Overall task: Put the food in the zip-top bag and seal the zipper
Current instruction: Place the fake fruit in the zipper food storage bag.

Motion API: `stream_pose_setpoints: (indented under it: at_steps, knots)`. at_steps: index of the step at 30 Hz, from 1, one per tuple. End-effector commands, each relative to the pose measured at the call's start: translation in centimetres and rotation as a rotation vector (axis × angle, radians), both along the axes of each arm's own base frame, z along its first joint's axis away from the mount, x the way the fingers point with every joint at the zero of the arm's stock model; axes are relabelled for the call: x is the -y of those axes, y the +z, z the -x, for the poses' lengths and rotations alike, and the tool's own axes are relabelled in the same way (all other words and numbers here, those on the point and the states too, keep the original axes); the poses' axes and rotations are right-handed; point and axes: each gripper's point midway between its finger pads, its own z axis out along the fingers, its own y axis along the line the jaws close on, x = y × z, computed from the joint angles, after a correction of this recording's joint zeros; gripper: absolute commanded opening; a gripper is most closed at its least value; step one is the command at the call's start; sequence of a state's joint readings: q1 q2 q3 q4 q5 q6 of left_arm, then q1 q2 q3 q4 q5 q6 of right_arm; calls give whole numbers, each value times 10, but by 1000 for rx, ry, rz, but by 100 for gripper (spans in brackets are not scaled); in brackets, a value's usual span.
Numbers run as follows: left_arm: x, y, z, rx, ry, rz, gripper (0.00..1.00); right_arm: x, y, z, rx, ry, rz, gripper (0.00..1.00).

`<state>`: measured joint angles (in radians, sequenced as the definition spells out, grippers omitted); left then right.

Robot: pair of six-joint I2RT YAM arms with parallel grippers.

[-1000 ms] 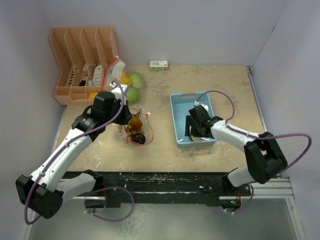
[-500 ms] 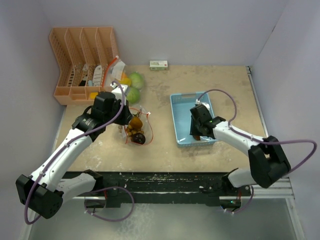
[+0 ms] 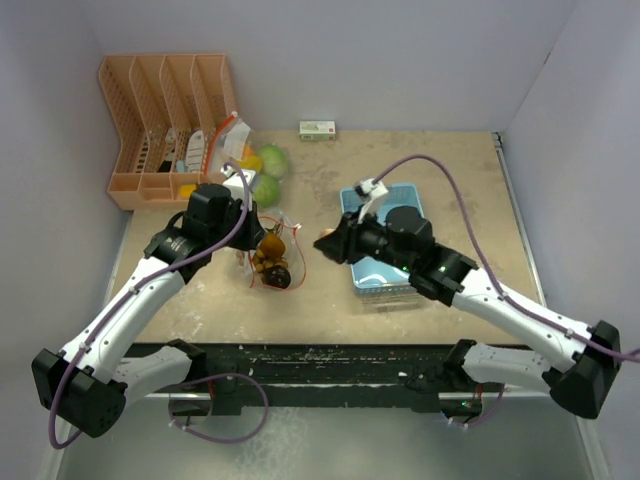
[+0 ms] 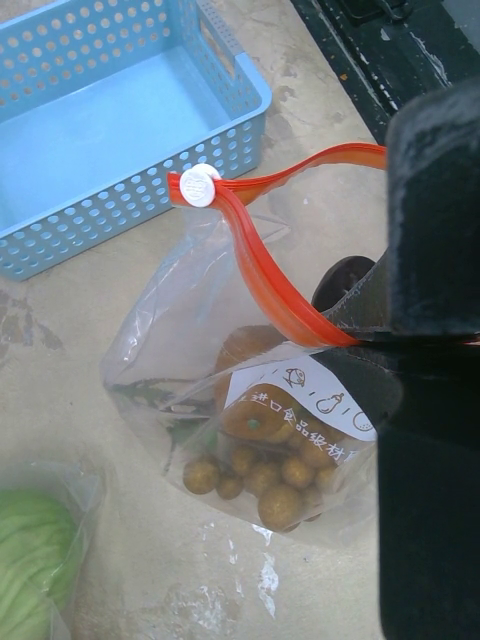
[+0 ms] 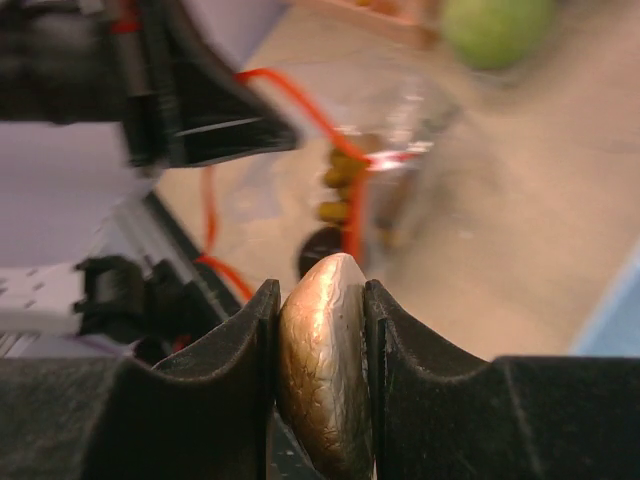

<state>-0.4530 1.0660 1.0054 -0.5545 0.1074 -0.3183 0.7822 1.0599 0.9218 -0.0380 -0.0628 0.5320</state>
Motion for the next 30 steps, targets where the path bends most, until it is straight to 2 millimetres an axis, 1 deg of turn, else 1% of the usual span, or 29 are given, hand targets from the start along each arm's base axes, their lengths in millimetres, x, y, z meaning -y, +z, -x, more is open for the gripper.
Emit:
stream_pose_setpoints:
  at_steps: [1, 2, 3, 6, 7, 9, 12, 16, 19, 22, 24, 27, 30]
  knots:
    - [4, 15, -7, 53, 2, 30, 0, -70, 52, 29, 110, 206, -173, 1]
    - [5, 15, -7, 51, 1, 30, 0, -81, 50, 32, 109, 225, -178, 1]
    - [5, 15, -7, 50, 2, 30, 0, -91, 56, 33, 115, 239, -189, 1]
    - [4, 15, -7, 48, 5, 27, 0, -115, 52, 31, 108, 270, -207, 2]
    - [3, 15, -7, 49, 7, 25, 0, -121, 50, 29, 110, 274, -202, 5]
    - [1, 15, -7, 50, 14, 21, 0, -129, 37, 18, 97, 247, -159, 13]
    - [1, 19, -5, 53, 13, 19, 0, -132, 18, 2, 88, 185, -84, 20]
    - [-1, 21, -6, 64, 19, 19, 0, -139, 2, -9, 93, 169, -31, 27]
    - [0, 21, -7, 59, 19, 17, 0, -142, -10, -17, 87, 140, 21, 53]
    - [-1, 19, -7, 54, 22, 13, 0, -139, -16, -21, 88, 115, 47, 67]
    - [-1, 19, -7, 55, 24, 12, 0, -136, -17, -23, 91, 103, 60, 76]
    - [-1, 19, -6, 52, 21, 13, 0, -130, -12, -22, 100, 89, 56, 78]
    - [-1, 19, -7, 54, 25, 13, 0, -120, -1, -13, 103, 85, 40, 77]
